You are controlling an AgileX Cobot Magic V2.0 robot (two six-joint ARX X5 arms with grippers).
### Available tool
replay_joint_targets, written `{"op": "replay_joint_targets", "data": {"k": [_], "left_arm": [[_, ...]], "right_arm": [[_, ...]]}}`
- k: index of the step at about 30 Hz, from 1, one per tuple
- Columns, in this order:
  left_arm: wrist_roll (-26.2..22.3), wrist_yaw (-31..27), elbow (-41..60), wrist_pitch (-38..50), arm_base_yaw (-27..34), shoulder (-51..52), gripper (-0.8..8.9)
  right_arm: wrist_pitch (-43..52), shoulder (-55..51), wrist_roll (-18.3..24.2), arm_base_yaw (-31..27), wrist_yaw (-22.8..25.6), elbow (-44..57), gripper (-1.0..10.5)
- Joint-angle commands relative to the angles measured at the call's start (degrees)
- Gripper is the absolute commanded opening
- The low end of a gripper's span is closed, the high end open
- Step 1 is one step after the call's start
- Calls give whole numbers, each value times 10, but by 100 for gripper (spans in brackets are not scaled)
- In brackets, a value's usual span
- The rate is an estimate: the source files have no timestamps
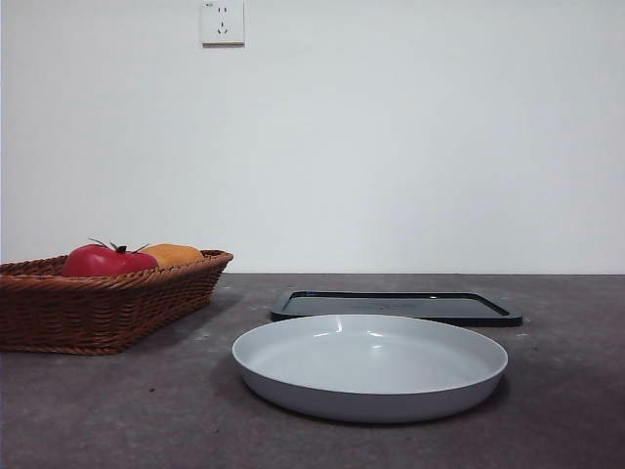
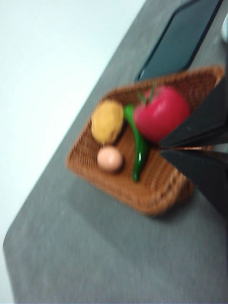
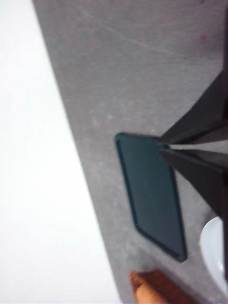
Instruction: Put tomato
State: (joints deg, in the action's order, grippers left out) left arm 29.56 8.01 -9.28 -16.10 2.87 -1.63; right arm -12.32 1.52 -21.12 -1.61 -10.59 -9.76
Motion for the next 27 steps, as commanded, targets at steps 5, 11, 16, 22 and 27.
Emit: {"op": "replay_joint_targets", "data": {"k": [5,11,16,22,27], "left_arm": [[-6,47,-92,-39,1,-63,10],[-75,116,-197,-114,1,-158,10],[-141,175,-291,-185,0,-244,10],[-203,209,-389,-267,-20,-335,10],[-231,224,-448,-317,-63,-389,10]], "right_arm": [[-56,81,13,0,-38,-111,7],[-127,191,62,0,-100,-229,7],[-209,279,104,1,-174,-327,7],[-317,375,157,29,-224,-439,7],[-407,433,201,77,-226,-506,7]]}}
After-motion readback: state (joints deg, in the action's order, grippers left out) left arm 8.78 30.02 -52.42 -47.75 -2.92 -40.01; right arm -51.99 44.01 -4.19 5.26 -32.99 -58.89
